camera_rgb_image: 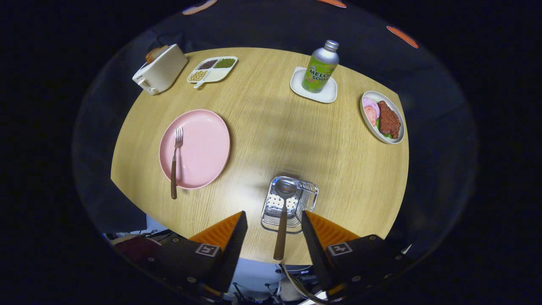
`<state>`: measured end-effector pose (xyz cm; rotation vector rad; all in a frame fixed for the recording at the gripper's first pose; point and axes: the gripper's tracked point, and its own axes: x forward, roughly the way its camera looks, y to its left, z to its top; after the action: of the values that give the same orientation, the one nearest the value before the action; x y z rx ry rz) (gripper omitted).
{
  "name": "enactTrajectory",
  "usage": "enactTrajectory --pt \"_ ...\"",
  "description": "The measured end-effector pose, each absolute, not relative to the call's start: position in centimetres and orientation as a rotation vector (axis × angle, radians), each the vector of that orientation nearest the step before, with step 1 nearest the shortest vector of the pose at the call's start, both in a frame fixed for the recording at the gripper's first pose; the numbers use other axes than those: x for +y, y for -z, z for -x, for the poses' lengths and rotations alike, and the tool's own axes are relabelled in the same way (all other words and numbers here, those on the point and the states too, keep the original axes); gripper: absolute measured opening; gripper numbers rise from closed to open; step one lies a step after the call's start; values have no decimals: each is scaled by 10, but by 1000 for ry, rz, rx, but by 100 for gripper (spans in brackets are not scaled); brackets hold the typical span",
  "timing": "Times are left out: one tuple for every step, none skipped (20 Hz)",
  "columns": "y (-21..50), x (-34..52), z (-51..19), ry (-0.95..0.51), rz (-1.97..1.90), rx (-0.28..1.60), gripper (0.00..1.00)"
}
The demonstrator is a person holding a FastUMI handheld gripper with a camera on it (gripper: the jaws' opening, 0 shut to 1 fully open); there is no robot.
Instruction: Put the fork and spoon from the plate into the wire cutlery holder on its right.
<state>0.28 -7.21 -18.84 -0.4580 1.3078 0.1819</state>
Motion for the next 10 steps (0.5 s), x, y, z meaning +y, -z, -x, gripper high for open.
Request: enactTrajectory --pt "185 -67 -6 -183 460 1275 96" --pt "183 -63 -10 -180 466 1242 99" --pt "180 -57 -13 -177 468 1209 100" --pt "178 -47 -18 -187 460 1166 100" --pt "178 -37 -18 -197 450 1134 100" --pt "178 -29 -19 -203 440 1106 100" --pt "178 -19 -19 -215 426 1079 100" --pt "178 -7 -18 -229 407 1049 100" --pt "181 5 -17 -239 381 1027 100" --pt "184 17 -18 -249 353 998 99"
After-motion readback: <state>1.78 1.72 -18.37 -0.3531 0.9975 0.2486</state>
